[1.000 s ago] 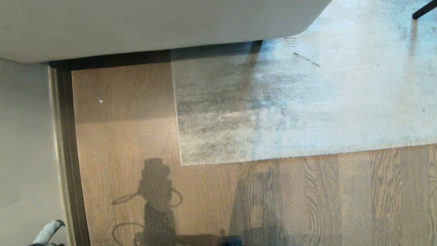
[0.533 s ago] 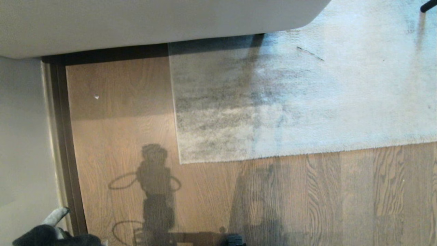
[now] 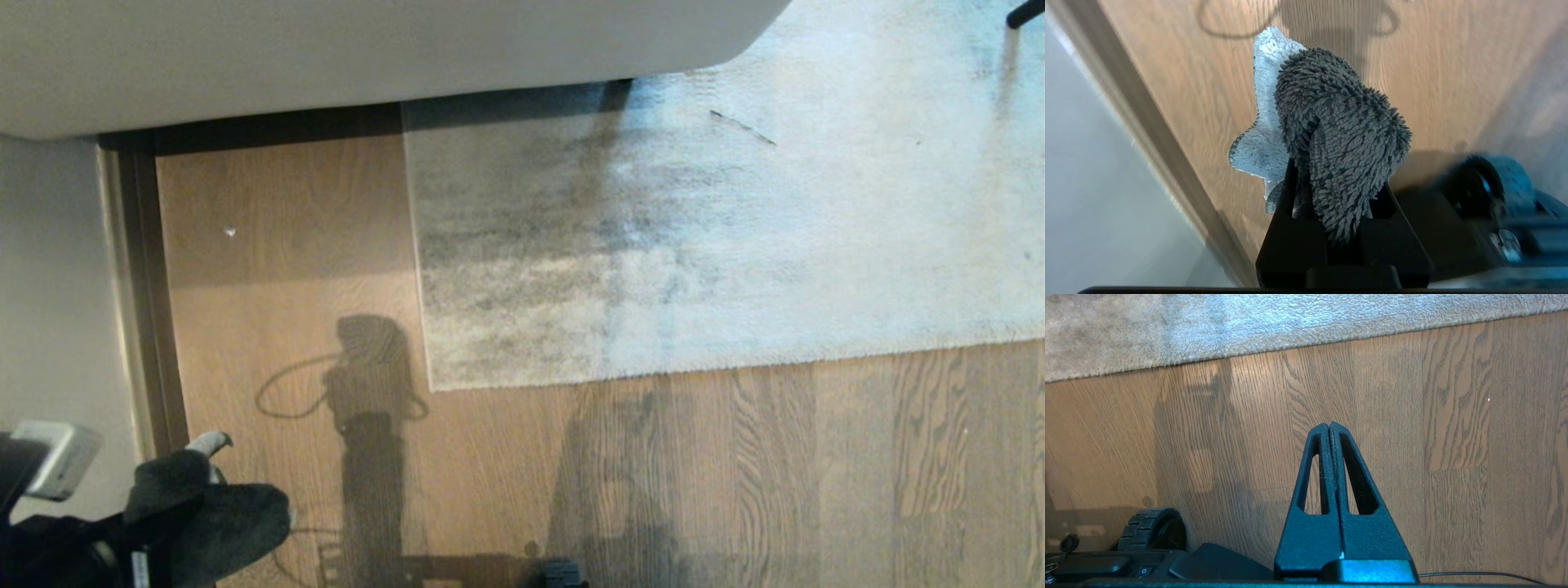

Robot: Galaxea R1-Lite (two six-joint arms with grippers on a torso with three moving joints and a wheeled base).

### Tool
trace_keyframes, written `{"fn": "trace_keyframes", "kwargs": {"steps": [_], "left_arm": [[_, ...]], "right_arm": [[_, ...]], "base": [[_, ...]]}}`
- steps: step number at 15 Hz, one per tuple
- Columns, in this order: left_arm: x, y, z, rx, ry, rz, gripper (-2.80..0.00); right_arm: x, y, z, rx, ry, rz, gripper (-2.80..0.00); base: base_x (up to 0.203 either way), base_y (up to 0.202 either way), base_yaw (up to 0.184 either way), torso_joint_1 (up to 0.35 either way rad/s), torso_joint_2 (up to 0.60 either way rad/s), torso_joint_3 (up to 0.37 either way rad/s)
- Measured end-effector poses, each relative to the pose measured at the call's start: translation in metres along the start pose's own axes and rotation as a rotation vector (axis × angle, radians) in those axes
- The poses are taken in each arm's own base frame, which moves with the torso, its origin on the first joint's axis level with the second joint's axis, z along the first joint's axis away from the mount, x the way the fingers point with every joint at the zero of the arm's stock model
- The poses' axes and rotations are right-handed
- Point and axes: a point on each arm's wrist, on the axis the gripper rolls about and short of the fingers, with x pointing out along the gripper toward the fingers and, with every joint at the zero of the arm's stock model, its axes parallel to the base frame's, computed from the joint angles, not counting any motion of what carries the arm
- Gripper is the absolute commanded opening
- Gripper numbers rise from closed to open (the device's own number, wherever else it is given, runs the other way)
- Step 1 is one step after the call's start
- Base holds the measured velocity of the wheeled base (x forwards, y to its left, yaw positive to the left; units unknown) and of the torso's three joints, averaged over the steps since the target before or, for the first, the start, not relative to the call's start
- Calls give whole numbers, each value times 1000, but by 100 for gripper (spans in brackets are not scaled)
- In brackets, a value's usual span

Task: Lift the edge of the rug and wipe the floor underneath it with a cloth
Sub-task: Put down the rag

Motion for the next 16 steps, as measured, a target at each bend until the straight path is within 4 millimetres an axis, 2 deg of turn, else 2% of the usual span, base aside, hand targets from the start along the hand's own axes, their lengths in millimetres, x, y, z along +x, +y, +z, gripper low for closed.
{"fn": "trace_keyframes", "kwargs": {"steps": [5,8,12,16], "left_arm": [[87,0,13,-2,-41,-13,-280],[133,-2,8,0,-118,-23,-280],[184,-3,2,1,-175,-27,-280],[214,-2,-5,5,-158,-18,-280]], "right_arm": [[0,0,0,0,-1,0,-280],[0,0,0,1,0,0,-280],[0,0,0,0,0,-1,-280],[0,0,0,0,0,0,-280]], "base": [[0,0,0,0,0,0],[0,0,0,0,0,0],[0,0,0,0,0,0],[0,0,0,0,0,0]]}}
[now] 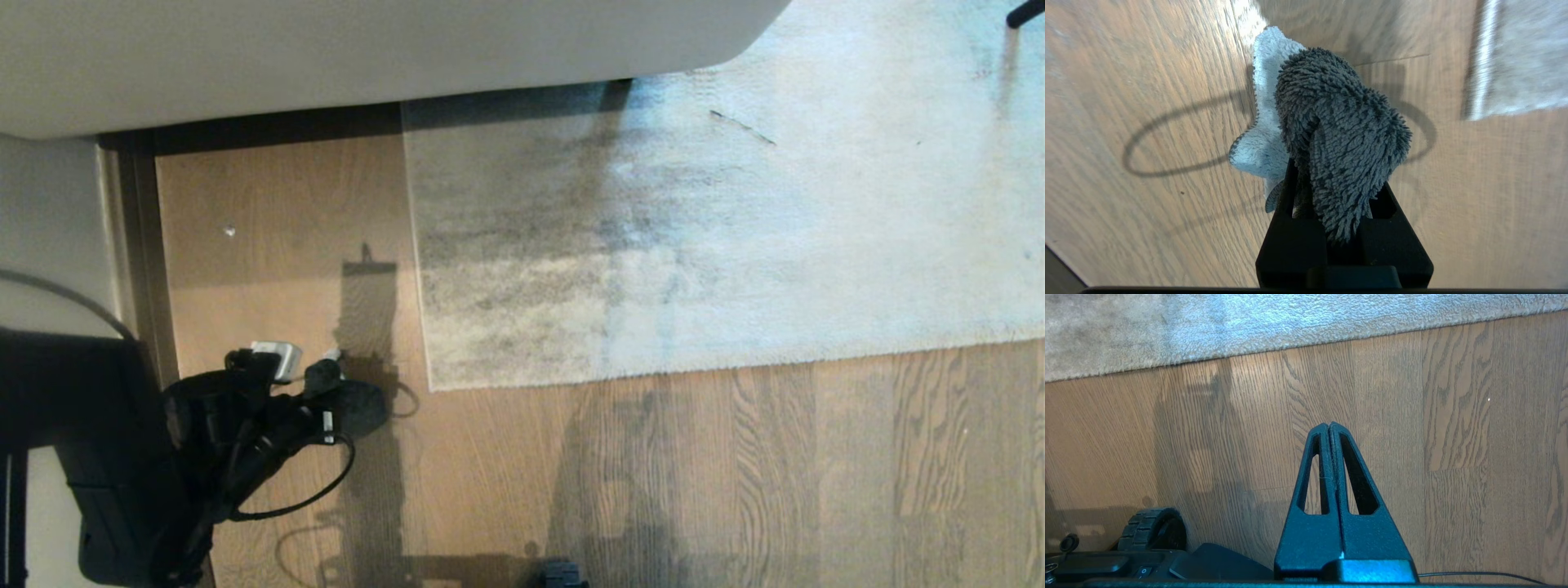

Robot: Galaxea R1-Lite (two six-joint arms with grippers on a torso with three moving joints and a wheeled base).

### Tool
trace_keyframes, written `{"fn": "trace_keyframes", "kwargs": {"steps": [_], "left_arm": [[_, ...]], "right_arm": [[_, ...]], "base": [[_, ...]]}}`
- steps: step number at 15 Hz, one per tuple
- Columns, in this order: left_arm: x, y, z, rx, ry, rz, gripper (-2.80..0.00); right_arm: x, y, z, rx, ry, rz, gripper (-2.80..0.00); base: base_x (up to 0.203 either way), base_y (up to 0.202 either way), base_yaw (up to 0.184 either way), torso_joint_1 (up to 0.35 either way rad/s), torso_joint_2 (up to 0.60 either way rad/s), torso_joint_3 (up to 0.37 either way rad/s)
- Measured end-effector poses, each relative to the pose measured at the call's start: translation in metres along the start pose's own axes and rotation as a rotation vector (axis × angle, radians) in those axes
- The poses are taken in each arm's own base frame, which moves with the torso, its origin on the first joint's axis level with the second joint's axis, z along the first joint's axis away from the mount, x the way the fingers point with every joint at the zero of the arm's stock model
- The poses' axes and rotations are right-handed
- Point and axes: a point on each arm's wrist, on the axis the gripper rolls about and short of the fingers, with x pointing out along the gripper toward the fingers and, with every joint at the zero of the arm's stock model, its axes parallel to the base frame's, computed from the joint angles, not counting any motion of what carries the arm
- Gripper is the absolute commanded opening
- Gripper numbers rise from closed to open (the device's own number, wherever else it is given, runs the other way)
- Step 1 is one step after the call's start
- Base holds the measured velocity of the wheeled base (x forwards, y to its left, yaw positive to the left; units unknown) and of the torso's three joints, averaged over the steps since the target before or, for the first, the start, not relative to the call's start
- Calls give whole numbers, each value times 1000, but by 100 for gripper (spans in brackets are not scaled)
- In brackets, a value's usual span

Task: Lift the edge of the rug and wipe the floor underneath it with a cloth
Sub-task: Put down the rag

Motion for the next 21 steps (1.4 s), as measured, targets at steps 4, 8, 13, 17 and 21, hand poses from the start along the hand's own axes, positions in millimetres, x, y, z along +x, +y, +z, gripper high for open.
{"fn": "trace_keyframes", "kwargs": {"steps": [4,8,13,17,21], "left_arm": [[22,20,2,79,-38,60,-280],[41,56,19,184,-127,171,-280],[50,98,26,243,-169,288,-280],[50,122,19,248,-153,344,-280],[52,132,14,240,-147,363,0]], "right_arm": [[0,0,0,0,0,0,-280],[0,0,0,0,-1,0,-280],[0,0,0,0,0,0,-280],[0,0,0,0,0,0,-280],[0,0,0,0,0,0,-280]], "base": [[0,0,0,0,0,0],[0,0,0,0,0,0],[0,0,0,0,0,0],[0,0,0,0,0,0],[0,0,0,0,0,0]]}}
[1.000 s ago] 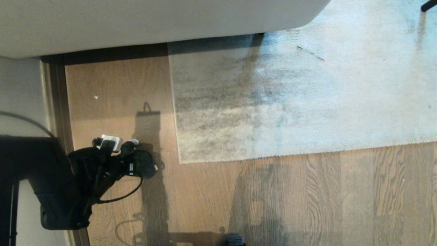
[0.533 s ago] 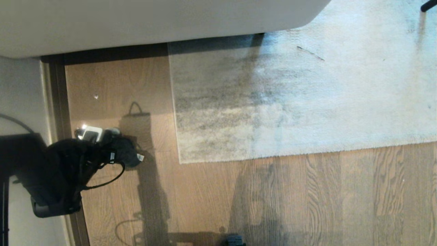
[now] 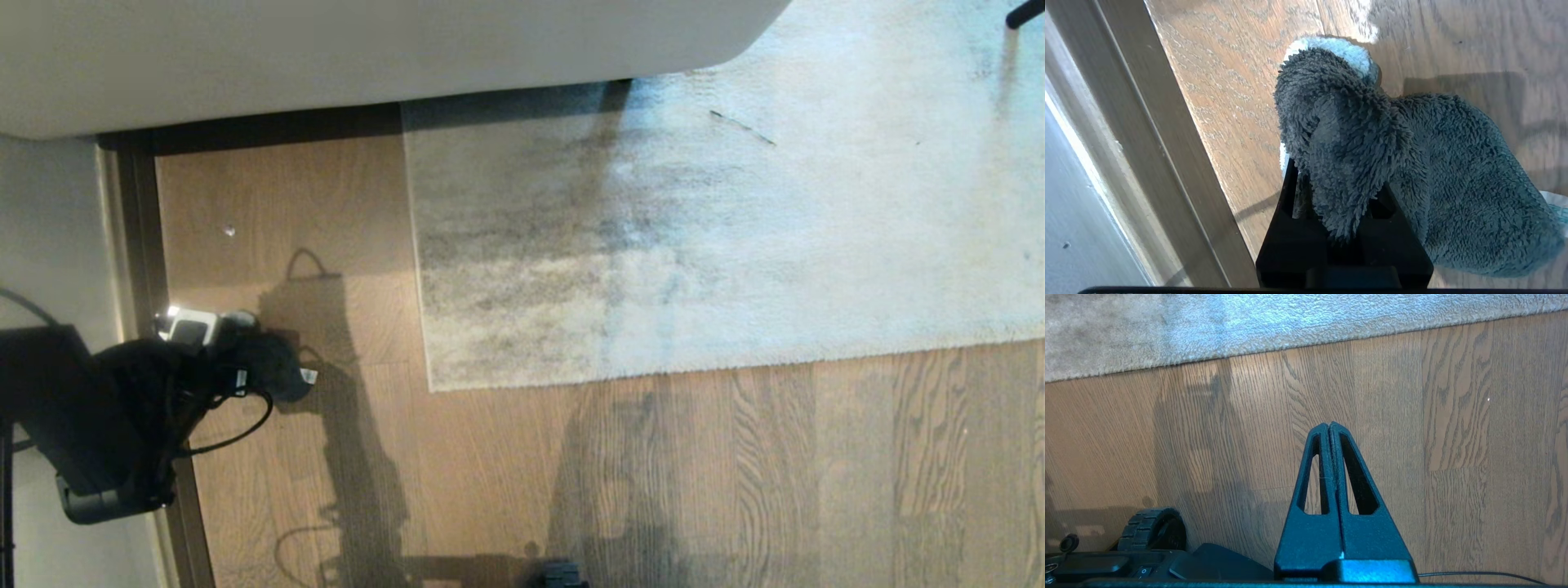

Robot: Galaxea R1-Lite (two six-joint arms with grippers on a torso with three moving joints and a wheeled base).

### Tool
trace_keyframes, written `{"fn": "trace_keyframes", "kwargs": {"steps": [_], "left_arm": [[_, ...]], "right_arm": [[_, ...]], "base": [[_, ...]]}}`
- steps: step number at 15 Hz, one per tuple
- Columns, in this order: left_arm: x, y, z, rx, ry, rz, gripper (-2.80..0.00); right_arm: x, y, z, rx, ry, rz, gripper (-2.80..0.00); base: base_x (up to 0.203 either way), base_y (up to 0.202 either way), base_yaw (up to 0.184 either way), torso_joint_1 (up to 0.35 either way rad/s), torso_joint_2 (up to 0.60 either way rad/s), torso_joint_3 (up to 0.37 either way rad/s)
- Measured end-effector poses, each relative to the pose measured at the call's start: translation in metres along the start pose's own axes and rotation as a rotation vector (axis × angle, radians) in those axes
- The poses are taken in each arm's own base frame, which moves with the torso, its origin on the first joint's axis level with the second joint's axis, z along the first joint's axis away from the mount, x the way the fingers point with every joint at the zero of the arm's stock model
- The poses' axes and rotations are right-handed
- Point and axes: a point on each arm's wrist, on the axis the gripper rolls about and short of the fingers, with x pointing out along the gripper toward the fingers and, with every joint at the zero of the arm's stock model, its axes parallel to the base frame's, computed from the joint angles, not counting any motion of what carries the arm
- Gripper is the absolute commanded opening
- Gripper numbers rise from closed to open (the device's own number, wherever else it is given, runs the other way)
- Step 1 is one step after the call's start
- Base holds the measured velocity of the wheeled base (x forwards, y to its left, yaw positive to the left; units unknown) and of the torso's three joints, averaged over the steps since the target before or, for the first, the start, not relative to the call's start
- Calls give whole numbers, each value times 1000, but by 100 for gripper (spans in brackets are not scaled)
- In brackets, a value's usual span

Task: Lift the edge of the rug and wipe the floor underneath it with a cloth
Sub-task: Put down the rag

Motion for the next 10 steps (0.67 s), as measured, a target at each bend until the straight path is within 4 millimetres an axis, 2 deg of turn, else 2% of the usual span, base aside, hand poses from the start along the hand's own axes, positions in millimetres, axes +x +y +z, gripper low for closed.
{"fn": "trace_keyframes", "kwargs": {"steps": [10], "left_arm": [[0,-9,-1,-14,3,-26,0]], "right_arm": [[0,0,0,0,0,0,-280]], "base": [[0,0,0,0,0,0]]}}
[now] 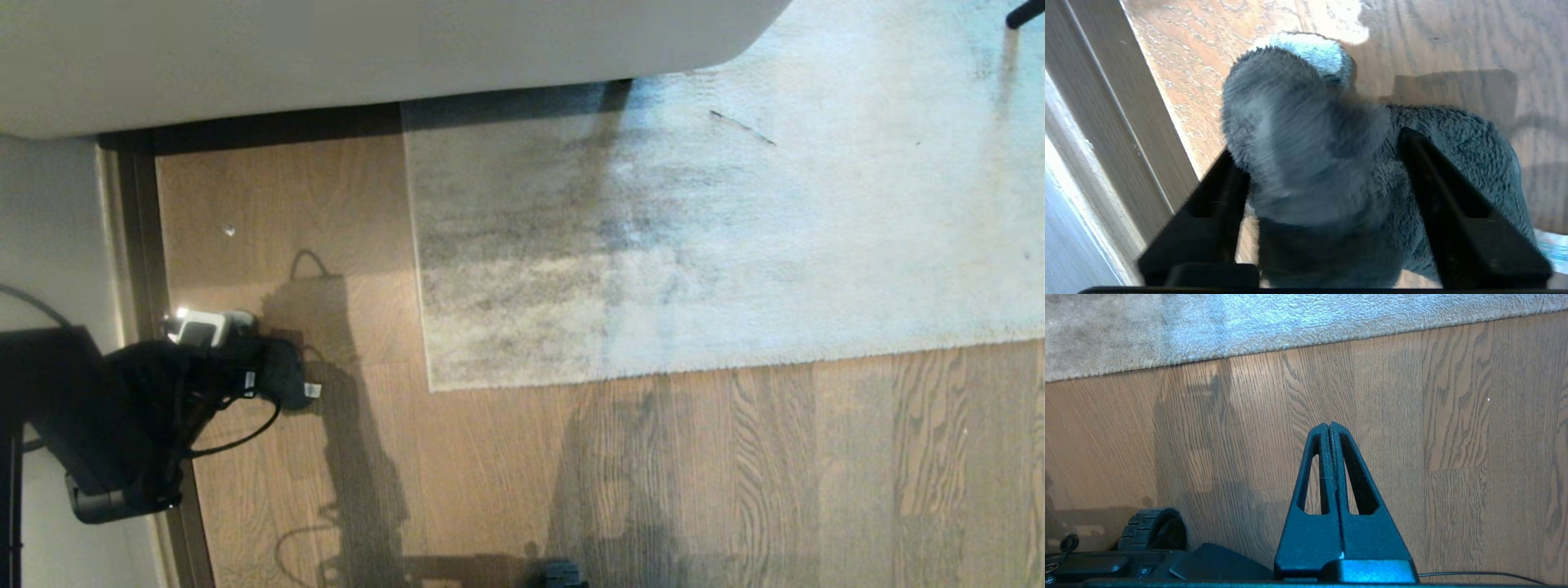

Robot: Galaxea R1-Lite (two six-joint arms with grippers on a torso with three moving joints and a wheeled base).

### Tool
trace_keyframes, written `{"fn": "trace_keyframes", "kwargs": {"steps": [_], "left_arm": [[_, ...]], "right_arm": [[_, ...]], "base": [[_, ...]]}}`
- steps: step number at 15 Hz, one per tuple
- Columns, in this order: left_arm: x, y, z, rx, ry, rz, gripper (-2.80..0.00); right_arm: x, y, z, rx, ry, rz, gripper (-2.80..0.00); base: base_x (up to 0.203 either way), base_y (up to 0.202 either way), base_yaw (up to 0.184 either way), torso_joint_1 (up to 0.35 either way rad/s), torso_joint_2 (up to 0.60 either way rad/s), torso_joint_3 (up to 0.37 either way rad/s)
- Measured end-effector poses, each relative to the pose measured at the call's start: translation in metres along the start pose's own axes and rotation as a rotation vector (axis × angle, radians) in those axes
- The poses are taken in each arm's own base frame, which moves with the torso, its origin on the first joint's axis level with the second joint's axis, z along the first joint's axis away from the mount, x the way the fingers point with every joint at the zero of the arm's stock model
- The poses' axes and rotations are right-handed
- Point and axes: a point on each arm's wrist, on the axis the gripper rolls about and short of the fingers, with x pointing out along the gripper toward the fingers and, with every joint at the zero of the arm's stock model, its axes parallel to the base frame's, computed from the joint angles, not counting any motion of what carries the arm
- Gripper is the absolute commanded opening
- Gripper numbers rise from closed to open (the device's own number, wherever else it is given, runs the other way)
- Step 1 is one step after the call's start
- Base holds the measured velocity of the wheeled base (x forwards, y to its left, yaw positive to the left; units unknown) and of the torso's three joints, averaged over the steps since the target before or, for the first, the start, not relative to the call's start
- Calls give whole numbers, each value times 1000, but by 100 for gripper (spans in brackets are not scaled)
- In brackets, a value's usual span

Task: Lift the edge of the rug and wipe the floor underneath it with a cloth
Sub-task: Put down the rag

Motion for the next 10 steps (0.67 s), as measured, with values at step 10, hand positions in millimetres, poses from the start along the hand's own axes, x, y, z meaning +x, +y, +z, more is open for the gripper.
{"fn": "trace_keyframes", "kwargs": {"steps": [10], "left_arm": [[-36,-8,26,-19,-2,-38,0]], "right_arm": [[0,0,0,0,1,0,-280]], "base": [[0,0,0,0,0,0]]}}
